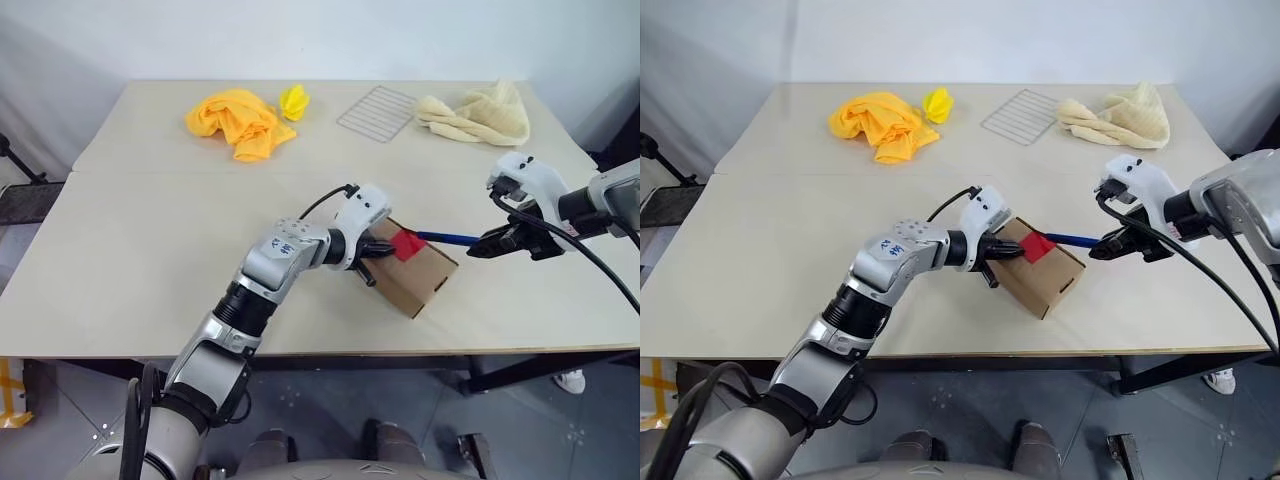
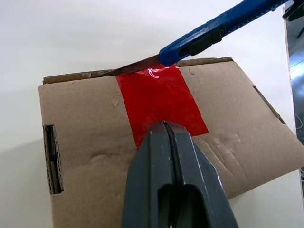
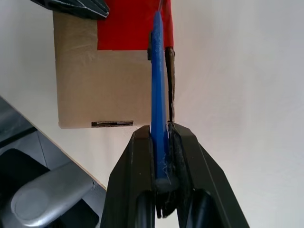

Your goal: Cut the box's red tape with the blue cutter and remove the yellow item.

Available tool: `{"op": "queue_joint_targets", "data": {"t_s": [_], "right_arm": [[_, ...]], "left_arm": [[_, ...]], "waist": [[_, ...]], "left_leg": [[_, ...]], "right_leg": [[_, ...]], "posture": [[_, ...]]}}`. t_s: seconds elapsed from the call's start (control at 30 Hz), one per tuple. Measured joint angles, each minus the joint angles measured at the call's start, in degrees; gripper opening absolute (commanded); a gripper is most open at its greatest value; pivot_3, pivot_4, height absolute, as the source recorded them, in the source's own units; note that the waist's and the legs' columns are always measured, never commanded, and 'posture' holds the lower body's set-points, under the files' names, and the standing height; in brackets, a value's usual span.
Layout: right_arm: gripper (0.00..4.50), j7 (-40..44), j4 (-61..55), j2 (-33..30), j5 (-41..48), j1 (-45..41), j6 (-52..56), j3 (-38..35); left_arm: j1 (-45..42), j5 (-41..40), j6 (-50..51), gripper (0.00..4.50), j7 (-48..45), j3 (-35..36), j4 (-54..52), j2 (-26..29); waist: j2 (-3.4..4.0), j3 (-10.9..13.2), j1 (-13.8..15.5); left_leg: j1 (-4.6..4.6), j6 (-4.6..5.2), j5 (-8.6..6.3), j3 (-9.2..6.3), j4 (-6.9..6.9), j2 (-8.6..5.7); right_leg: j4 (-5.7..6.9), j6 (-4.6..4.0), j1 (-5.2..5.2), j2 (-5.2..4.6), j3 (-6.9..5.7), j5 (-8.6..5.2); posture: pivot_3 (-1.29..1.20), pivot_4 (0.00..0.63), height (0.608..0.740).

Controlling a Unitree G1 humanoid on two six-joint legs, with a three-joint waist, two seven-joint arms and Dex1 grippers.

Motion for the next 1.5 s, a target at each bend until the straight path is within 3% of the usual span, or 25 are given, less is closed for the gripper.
{"op": "queue_joint_targets", "data": {"t_s": [0.7,1.17,1.5], "right_arm": [[0.16,11.91,0.8,-3.45,-8.58,-3.24,-3.86,6.49],[0.16,16.74,11.02,4.18,-16.88,-9.12,-10.19,12.76],[0.16,23.42,9.11,0.12,-20.92,-8.68,-12.53,14.77]], "left_arm": [[-0.17,-0.03,-1.81,0.0,-0.7,0.02,1.19,-0.1],[-0.2,0.01,-3.07,0.0,-1.41,-0.39,1.77,0.1],[-0.19,0.01,-3.11,0.0,-1.33,-0.31,1.76,0.0]], "waist": [[0.0,0.0,0.15],[0.0,0.0,0.07],[0.0,0.0,0.09]], "left_leg": [[-0.08,0.02,-0.02,-0.02,-0.01,-0.01],[-0.13,0.01,-0.01,0.02,-0.01,-0.02],[-0.15,0.01,-0.02,0.02,-0.02,-0.03]], "right_leg": [[-0.07,0.01,-0.03,-0.01,-0.03,0.0],[-0.04,0.02,-0.09,0.0,-0.02,0.01],[-0.1,0.03,-0.09,0.0,-0.02,0.01]], "posture": [[0.0,0.15,0.74],[0.0,0.15,0.74],[0.0,0.15,0.74]]}}
